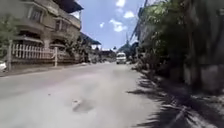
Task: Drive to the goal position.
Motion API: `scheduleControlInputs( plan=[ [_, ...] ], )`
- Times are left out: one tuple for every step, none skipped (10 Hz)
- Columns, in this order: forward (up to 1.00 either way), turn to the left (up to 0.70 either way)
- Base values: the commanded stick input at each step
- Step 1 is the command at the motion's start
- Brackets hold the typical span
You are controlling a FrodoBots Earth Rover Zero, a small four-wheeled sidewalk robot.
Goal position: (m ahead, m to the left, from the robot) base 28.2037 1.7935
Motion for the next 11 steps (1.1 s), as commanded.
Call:
scheduleControlInputs(
  plan=[
    [1.0, -0.02],
    [1.0, 0.0],
    [1.0, 0.0],
    [1.0, 0.0],
    [1.0, 0.0],
    [1.0, 0.0],
    [1.0, 0.0],
    [1.0, 0.0],
    [1.0, 0.0],
    [1.0, 0.0],
    [1.0, 0.0]
  ],
)
